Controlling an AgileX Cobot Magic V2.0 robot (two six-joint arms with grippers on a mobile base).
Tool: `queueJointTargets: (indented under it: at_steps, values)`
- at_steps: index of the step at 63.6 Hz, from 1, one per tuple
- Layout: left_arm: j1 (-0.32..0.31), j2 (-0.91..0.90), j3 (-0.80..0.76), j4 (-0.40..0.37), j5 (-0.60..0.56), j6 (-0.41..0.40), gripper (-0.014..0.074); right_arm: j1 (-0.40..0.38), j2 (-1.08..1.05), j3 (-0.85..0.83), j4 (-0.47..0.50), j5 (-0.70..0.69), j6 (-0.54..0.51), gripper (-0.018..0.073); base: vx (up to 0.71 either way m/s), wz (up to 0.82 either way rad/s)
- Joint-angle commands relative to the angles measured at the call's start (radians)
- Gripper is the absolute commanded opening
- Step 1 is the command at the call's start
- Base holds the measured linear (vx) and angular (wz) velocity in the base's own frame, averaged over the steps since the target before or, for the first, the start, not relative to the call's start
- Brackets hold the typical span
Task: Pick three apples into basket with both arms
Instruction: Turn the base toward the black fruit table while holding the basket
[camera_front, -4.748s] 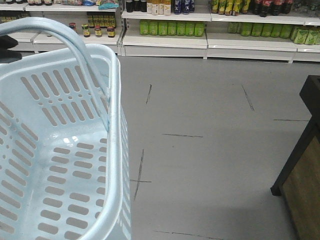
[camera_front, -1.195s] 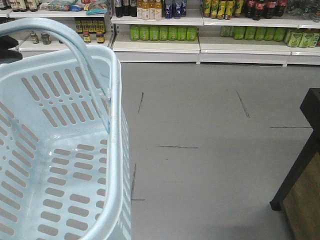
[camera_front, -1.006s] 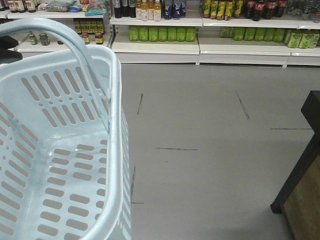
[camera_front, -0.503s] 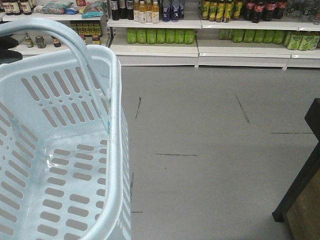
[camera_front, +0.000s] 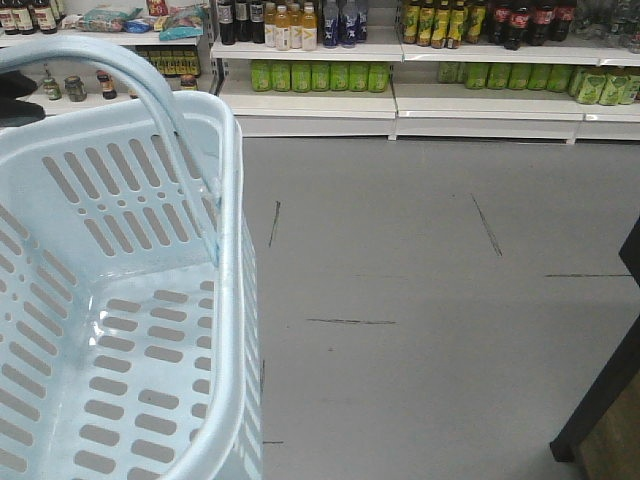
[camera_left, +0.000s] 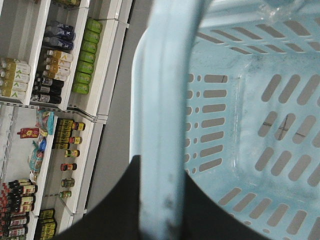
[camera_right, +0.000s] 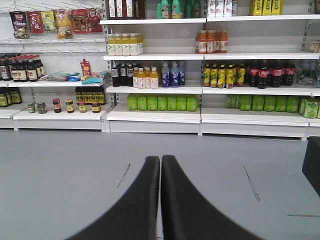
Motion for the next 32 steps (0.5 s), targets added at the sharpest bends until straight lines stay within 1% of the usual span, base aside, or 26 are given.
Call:
queueJointTargets:
  at_steps: [1,32]
  values:
    - [-0.005,-0.019,-0.028,0.027,-0.043,-0.006,-0.0006,-0.005,0.010,0.010,-0.003,-0.077,-0.007,-0.0008,0.11,0.00]
    - [-0.005,-0.019,-0.028,0.027,-0.043,-0.006,-0.0006,-0.005,0.010,0.010,-0.003,-0.077,-0.007,-0.0008,0.13,0.01]
